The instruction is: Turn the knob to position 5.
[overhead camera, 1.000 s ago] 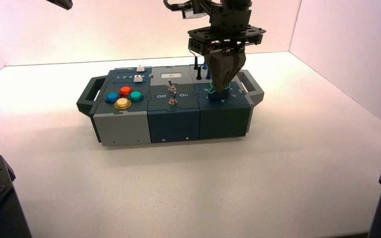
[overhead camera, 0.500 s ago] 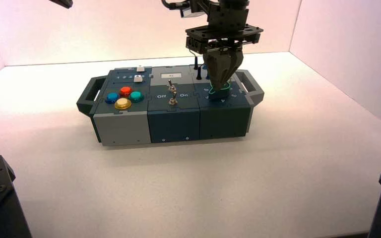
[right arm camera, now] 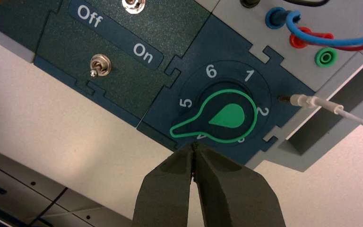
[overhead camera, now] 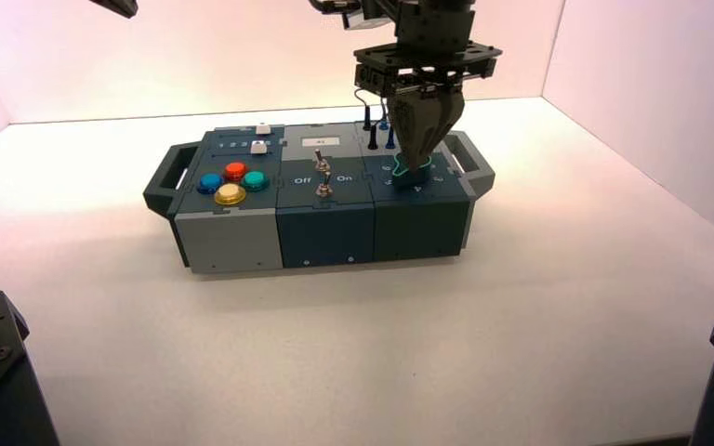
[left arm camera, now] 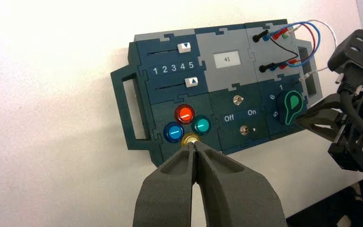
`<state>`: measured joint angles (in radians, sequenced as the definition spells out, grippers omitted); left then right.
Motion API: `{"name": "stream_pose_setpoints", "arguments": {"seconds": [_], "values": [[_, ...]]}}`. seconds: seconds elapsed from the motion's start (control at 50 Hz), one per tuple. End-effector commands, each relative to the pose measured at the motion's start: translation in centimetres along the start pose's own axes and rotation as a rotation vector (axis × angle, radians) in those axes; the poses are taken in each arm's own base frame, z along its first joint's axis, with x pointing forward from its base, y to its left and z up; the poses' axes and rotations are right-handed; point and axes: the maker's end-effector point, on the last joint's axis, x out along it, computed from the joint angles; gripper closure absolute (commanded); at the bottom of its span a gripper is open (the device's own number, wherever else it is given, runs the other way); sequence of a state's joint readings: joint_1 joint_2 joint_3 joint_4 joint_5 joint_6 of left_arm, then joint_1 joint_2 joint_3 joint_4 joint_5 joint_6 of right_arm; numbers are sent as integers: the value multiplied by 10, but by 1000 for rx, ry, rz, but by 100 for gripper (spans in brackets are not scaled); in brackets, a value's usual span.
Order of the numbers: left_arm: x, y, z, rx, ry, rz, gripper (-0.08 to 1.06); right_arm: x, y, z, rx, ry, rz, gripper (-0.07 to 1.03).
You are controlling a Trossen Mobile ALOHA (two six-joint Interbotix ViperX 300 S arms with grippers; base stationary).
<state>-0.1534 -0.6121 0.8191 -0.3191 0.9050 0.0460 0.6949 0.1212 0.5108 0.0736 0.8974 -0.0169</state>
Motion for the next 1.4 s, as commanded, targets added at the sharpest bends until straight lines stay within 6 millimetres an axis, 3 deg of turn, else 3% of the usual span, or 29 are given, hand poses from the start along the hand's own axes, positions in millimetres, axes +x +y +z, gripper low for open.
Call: {"name": "stream_pose_setpoints", "arguments": {"seconds": [0.02, 0.76, 1.12, 1.4], "values": [[-8, -6, 12, 16, -38, -9, 100, -11, 4, 3, -6, -33, 4, 99], [-10, -6, 12, 18, -41, -11, 100, 7, 5, 20, -12, -16, 4, 99], [-9, -6, 12, 21, -38, -8, 100, 4, 3, 15, -11, -7, 3, 99], [-9, -6, 12, 20, -36, -9, 100, -15, 6, 14, -18, -39, 4, 99]]}}
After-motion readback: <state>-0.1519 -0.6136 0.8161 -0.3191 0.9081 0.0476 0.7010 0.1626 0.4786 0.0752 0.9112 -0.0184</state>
